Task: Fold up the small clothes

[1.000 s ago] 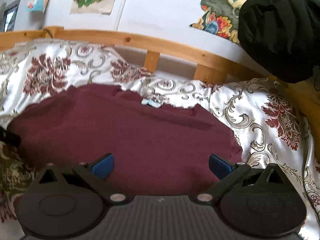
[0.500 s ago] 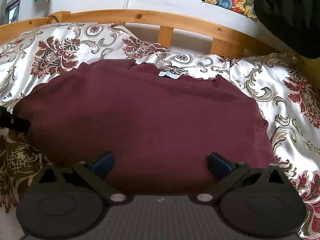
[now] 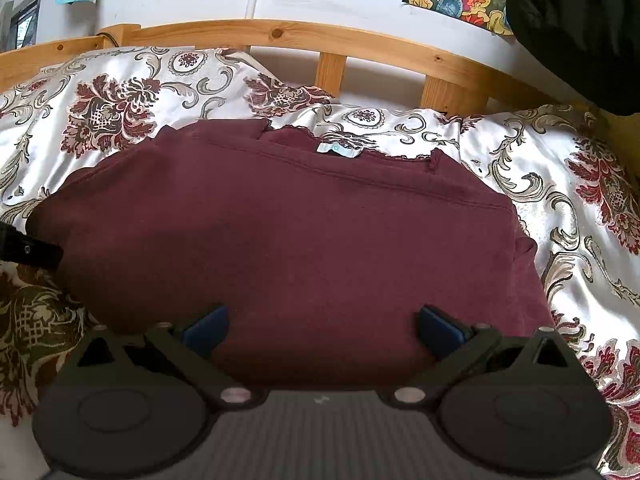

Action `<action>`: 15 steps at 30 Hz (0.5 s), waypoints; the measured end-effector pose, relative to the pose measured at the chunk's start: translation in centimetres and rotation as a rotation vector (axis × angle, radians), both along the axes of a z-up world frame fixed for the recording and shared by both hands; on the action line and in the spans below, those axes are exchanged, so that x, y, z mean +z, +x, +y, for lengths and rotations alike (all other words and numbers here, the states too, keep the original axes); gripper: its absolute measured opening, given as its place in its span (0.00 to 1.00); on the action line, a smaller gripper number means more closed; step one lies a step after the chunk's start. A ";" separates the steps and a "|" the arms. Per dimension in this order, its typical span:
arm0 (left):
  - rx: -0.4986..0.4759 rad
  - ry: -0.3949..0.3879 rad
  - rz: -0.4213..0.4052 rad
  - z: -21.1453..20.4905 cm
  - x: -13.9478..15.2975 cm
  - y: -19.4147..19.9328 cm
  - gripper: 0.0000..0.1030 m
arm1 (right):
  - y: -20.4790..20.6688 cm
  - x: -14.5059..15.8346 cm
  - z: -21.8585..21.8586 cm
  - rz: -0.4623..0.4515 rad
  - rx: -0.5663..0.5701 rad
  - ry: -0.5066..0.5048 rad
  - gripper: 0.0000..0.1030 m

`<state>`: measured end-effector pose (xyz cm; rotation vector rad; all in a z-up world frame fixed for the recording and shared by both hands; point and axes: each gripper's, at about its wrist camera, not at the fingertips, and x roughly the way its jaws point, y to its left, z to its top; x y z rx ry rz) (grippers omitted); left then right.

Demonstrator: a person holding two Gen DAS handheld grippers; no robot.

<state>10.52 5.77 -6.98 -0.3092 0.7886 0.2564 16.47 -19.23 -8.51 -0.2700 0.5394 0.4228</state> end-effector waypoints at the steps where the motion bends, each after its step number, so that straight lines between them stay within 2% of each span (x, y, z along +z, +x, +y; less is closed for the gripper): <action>1: -0.002 0.004 0.000 -0.1 0.0 0.0 0.99 | 0.0 0.0 0.0 0.000 0.000 0.000 1.00; 11: -0.040 0.017 0.004 0.1 0.1 0.2 0.99 | 0.0 0.0 -0.1 0.000 0.001 0.000 1.00; 15: -0.075 0.002 -0.034 1.0 0.9 0.7 0.99 | 0.0 -0.1 -0.1 0.000 0.001 0.000 1.00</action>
